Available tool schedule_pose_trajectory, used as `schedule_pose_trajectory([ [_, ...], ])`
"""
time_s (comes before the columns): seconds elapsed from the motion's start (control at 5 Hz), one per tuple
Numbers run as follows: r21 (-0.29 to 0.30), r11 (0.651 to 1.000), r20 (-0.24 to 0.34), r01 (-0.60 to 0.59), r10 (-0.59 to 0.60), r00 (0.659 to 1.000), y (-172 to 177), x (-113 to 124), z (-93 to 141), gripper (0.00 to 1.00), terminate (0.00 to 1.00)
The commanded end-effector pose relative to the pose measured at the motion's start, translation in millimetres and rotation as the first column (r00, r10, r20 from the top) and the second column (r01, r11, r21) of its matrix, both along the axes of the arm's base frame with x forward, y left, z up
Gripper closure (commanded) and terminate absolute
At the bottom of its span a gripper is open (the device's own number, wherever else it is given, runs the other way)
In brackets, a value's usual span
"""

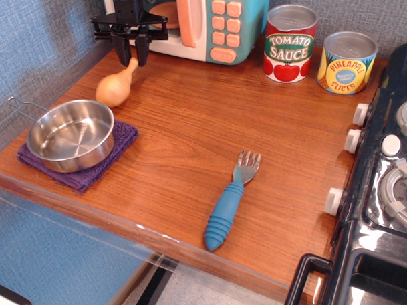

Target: Move the chicken drumstick and place between microwave and pot

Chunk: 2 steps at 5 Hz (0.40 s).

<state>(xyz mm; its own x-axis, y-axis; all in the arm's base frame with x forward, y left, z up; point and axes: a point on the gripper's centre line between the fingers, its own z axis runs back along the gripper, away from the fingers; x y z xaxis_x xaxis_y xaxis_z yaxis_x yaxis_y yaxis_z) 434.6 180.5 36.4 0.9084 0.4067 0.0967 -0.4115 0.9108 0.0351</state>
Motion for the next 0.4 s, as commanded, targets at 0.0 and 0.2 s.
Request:
schedule_pose_trajectory([
  [0.0, 0.021, 1.000, 0.070, 0.005, -0.006, 0.998, 7, -3, 42, 0.00, 0.00],
  [0.2, 0.018, 0.999, 0.141, 0.028, -0.030, 0.990, 1, -13, 74, 0.00, 0.00],
])
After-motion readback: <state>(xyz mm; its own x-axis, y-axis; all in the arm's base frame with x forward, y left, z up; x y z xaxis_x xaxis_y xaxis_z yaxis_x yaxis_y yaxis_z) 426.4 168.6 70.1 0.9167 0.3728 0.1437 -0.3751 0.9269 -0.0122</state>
